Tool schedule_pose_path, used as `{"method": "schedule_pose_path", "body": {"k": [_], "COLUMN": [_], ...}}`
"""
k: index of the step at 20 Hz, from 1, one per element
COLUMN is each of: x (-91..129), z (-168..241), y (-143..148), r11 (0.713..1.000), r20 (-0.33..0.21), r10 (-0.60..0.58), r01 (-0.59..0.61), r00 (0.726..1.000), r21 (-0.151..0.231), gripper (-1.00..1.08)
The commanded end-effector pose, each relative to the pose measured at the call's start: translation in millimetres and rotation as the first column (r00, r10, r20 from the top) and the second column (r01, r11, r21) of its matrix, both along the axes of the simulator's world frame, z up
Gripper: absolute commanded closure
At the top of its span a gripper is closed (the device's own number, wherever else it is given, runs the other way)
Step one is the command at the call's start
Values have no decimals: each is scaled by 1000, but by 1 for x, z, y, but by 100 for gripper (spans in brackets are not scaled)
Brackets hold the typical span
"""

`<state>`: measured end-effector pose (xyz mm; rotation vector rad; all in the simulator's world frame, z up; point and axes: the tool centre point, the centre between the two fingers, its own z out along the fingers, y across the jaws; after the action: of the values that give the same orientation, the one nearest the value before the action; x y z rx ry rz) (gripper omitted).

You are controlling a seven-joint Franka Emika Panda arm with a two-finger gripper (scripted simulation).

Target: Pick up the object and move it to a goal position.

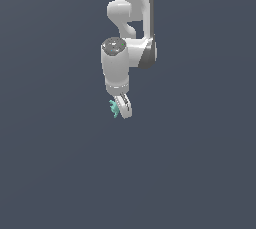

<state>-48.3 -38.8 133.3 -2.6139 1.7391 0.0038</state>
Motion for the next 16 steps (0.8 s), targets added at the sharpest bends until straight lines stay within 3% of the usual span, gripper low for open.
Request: {"method": "schedule_pose_path", "body": {"k": [1, 9, 16], "x": [-18, -66, -91], "z": [12, 45, 64], "y": [-6, -23, -32], "r11": [1000, 1000, 1000], "r20": [1, 1, 1], "r10": [0, 0, 0], "r01": [0, 0, 0], "r00": [1000, 1000, 1000], "r21": [1, 1, -1], "gripper": [108, 108, 108]}}
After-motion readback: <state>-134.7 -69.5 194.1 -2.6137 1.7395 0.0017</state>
